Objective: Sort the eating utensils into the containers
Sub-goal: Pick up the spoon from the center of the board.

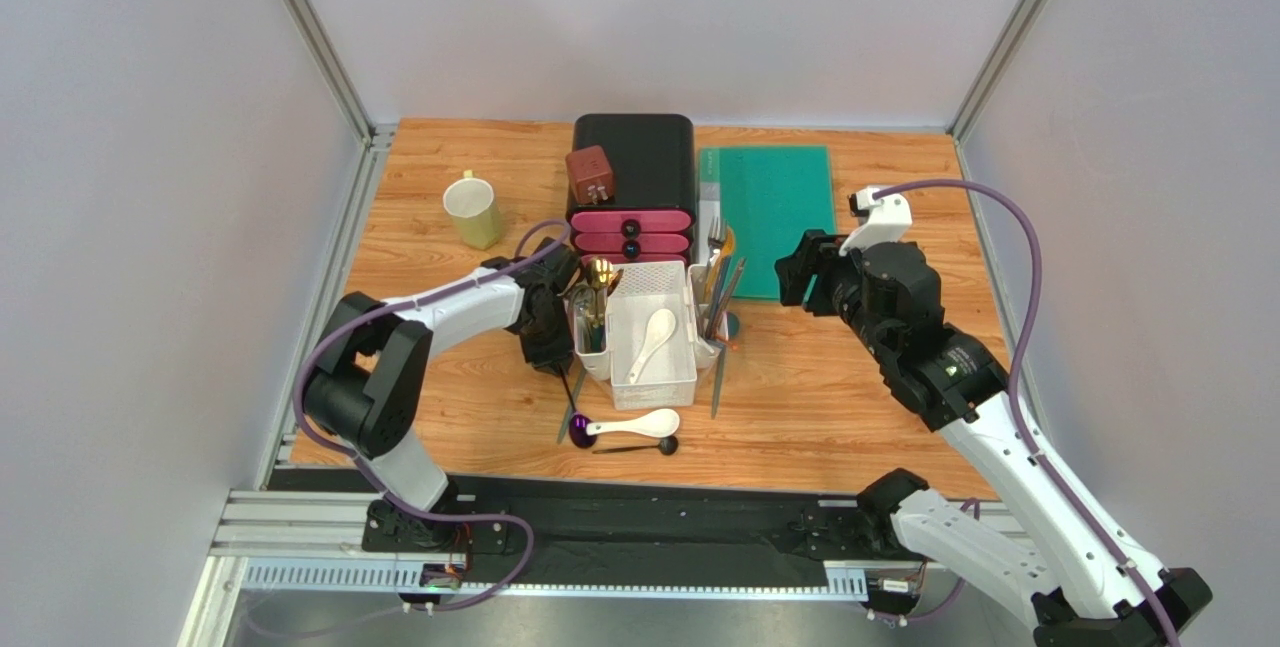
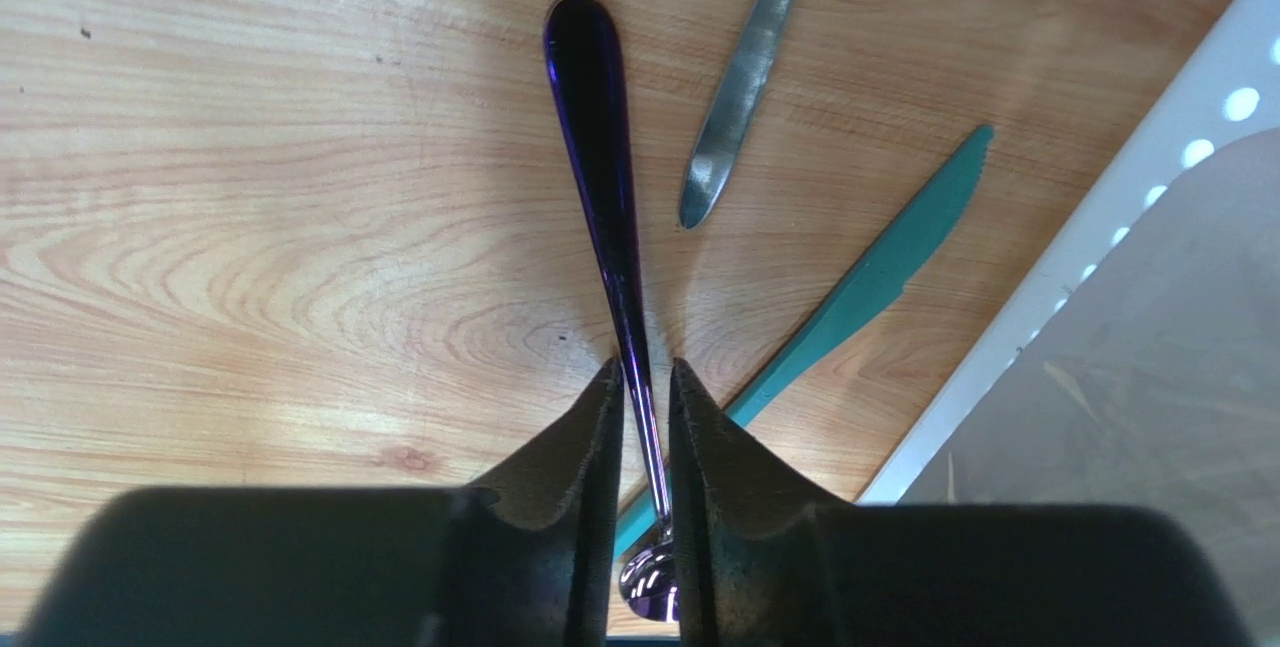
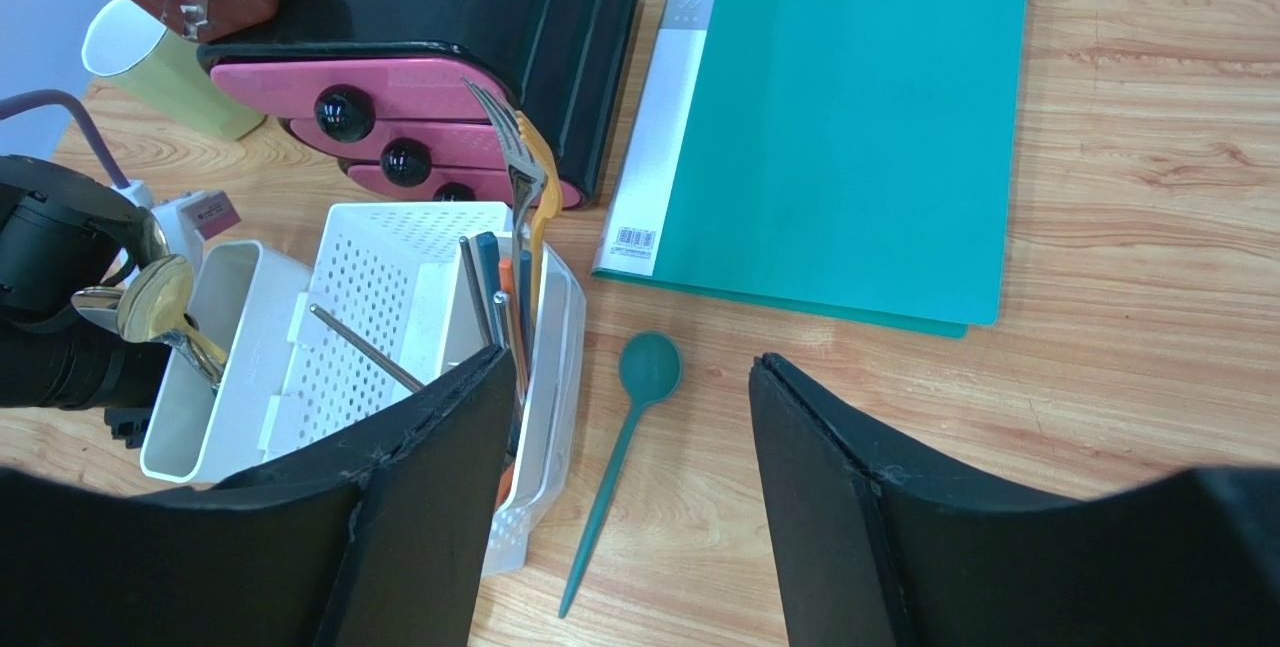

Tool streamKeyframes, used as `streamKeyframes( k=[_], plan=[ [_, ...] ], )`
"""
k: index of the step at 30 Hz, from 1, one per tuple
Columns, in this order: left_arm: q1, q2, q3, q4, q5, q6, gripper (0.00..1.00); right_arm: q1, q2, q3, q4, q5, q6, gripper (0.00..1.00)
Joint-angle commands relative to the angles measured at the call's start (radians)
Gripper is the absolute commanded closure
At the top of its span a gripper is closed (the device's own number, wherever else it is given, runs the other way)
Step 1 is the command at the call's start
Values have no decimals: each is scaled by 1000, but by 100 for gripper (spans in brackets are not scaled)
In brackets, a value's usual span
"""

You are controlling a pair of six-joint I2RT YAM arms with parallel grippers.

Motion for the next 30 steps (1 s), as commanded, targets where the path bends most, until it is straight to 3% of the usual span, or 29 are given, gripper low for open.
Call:
streamKeyframes(
  k=[1,5,30],
  plan=[
    [-12,-17,-50,-28,-19,-3,84,-12,-19,-2,20,-15,13,36],
    [-12,-55,-93,-29,-18,7,100,-16,-13,1,21,-17,13,36],
    [6,-535,-65,-273,-296,-74,100,-21,-22,-28,18,-35,28,36]
  ],
)
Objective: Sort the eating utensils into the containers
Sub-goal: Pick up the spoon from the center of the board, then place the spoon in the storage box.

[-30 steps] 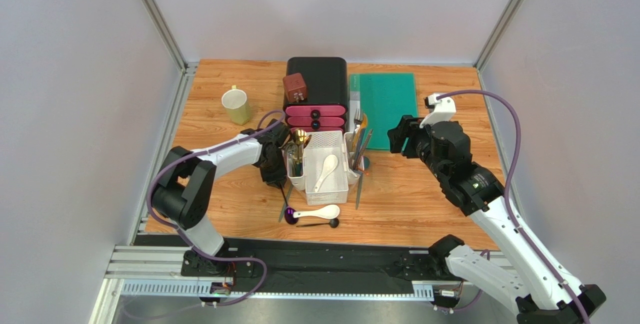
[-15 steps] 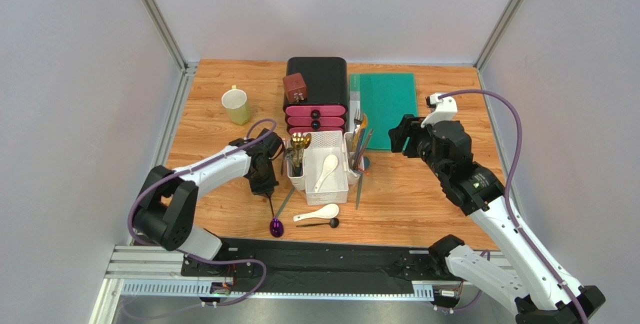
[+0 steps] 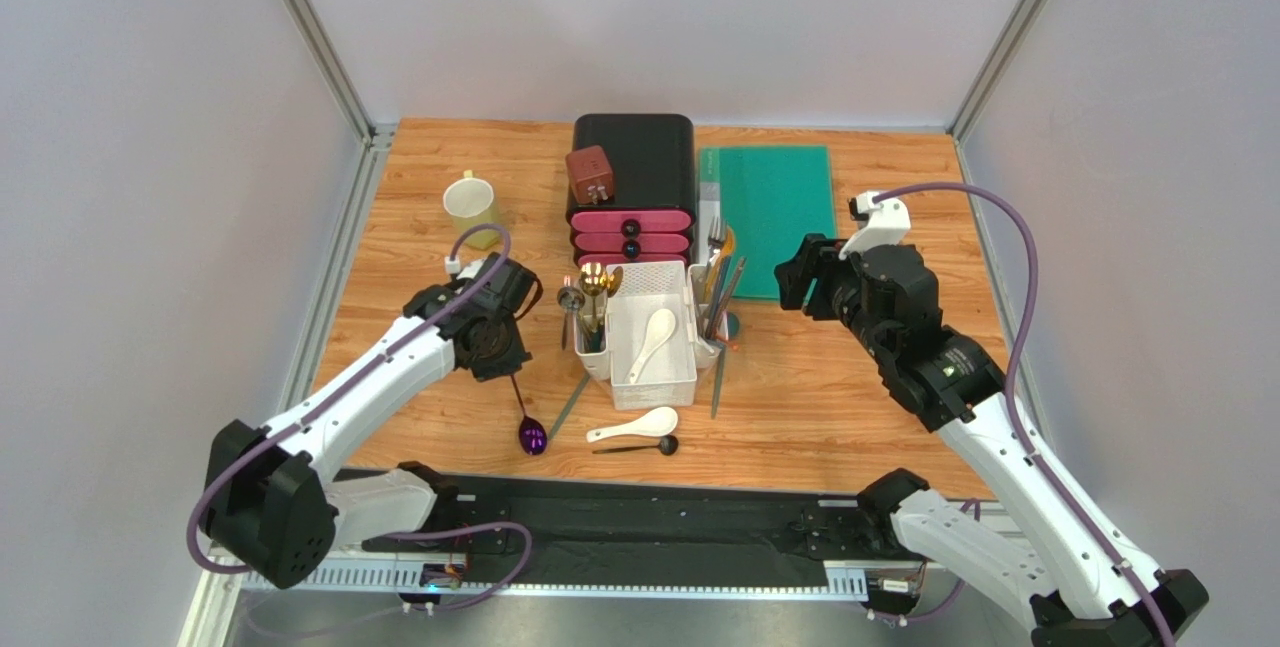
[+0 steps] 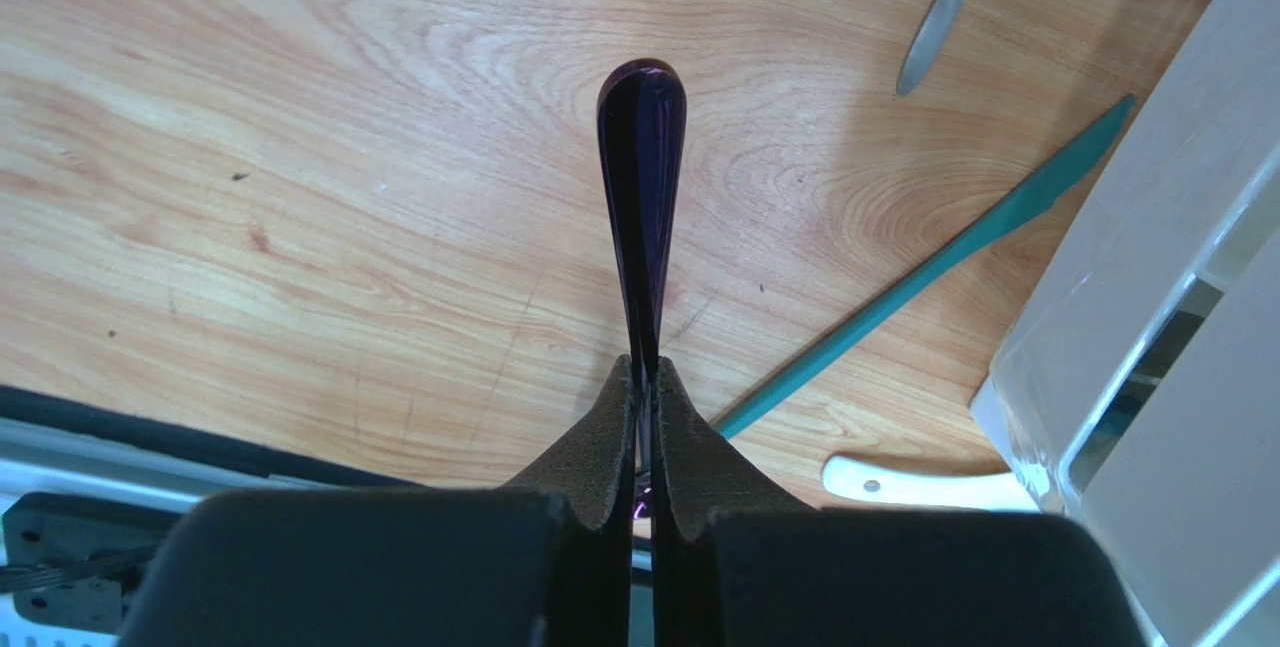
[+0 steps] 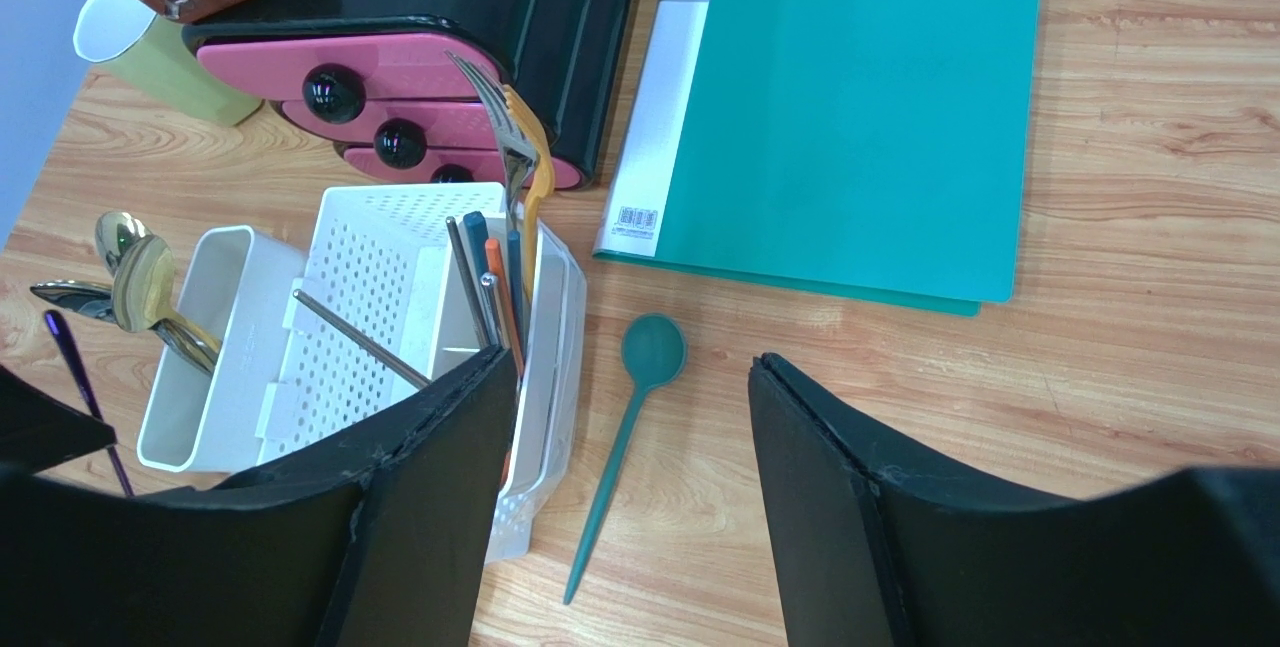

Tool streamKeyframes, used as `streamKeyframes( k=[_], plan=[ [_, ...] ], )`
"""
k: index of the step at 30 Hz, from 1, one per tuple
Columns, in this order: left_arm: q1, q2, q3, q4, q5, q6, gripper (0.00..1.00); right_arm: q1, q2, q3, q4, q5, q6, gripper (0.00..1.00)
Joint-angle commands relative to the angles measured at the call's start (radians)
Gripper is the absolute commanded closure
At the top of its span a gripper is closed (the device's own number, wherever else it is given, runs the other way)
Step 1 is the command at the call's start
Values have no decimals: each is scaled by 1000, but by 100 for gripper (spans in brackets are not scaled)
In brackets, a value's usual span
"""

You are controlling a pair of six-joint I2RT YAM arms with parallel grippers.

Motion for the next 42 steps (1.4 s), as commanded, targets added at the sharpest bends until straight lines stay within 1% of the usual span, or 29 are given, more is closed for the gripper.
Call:
streamKeyframes(
  k=[1,3,4,6,7,12,18,23,26,29,30,31,32,33,35,39,42],
  plan=[
    [13,-126,35,-50,-54,-54,100,-4,-20,-6,20,-9,9,36],
    [17,-180,42,-44,-49,-58,100,-3,-18,-9,18,-9,10,36],
    [17,-232,47,-41,-51,-58,100,-4,-20,-12,18,-12,12,36],
    [20,-274,73,-41,-57,-58,100,-4,-17,-13,20,-13,13,37],
    [21,-303,84,-35,-40,-33,100,-4,-15,-16,18,-15,15,36],
    [21,-304,166,-50,-15,-21,100,-4,-11,-26,29,-24,22,36],
    [21,-367,160,16,31,-125,100,-4,-25,-46,31,-42,19,36],
    [21,-390,180,92,87,-235,100,-4,-64,-73,59,-105,9,35],
    [21,-371,245,102,94,-286,100,-4,-109,-105,92,-141,10,34],
    [21,-331,301,144,129,-309,100,-4,-123,-112,92,-130,10,34],
    [19,-296,314,173,188,-276,100,-4,-121,-110,90,-125,4,34],
    [19,-272,332,197,218,-256,100,-4,-118,-106,89,-124,2,34],
    [17,-245,382,201,236,-239,100,-4,-112,-102,84,-122,1,34],
    [8,-195,406,203,245,-207,100,-4,-106,-99,84,-121,1,34],
    [-2,-151,464,204,276,-182,100,-4,-95,-93,80,-122,2,34],
    [-22,-47,525,263,350,-90,100,-4,-91,-95,80,-122,5,34],
    [-30,60,602,254,406,-17,100,-4,-89,-98,80,-111,9,35]
  ],
)
